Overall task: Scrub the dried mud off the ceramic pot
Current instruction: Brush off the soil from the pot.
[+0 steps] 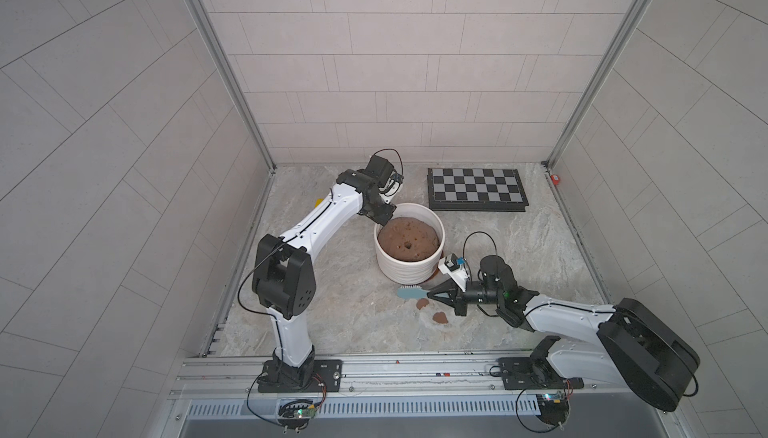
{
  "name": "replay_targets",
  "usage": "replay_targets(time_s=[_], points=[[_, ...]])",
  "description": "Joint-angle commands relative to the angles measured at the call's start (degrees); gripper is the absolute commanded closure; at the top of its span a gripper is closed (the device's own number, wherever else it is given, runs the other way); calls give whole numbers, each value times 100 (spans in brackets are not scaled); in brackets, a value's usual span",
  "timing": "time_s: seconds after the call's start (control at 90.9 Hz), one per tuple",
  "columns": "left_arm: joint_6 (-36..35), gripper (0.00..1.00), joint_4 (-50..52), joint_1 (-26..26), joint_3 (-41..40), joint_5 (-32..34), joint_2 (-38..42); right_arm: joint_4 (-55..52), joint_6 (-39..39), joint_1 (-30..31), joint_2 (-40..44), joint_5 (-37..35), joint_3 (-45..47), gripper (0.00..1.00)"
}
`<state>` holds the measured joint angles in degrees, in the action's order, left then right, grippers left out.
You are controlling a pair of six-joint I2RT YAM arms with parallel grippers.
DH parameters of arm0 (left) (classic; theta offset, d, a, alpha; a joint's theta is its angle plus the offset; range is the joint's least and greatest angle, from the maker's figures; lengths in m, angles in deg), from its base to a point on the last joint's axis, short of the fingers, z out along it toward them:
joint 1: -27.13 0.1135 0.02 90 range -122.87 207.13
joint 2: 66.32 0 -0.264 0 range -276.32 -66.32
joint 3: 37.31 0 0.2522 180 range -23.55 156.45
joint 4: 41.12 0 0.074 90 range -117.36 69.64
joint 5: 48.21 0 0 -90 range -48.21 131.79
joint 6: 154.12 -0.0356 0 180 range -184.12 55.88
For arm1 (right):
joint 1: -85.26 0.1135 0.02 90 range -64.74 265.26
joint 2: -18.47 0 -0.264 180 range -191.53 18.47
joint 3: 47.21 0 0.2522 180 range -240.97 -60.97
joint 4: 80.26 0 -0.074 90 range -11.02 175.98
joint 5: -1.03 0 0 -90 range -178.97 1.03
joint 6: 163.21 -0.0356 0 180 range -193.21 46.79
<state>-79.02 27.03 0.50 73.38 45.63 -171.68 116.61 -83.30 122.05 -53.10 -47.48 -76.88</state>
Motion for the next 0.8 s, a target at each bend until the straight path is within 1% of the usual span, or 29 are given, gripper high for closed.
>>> replay_targets(time_s=[0.0,0.132,0.297,0.363,0.407,0.517,0.572,0.671,0.726,0.792], points=[[-330,93,665,-64,147,-364,-47,475,-185,38,-109,176,9,100],[-262,89,678,-62,235,-312,-23,531,-198,38,-117,180,1,100],[-145,81,791,-66,451,-211,-49,207,-77,38,108,135,-42,100],[-96,75,801,-61,531,-311,-6,51,-36,38,248,82,-38,100],[-30,69,801,-62,579,-355,29,-50,-9,38,355,43,-35,100],[198,57,883,-62,741,-324,111,-195,24,38,511,10,-49,100],[394,50,1020,-66,873,-234,130,-311,53,38,613,-7,-65,100],[1001,41,1303,-63,1047,124,210,-534,101,38,793,-72,-107,100],[1509,37,1422,-65,1021,374,298,-653,115,38,905,-110,-131,100],[1928,35,1573,-77,917,463,442,-743,109,38,1025,-131,-133,100]])
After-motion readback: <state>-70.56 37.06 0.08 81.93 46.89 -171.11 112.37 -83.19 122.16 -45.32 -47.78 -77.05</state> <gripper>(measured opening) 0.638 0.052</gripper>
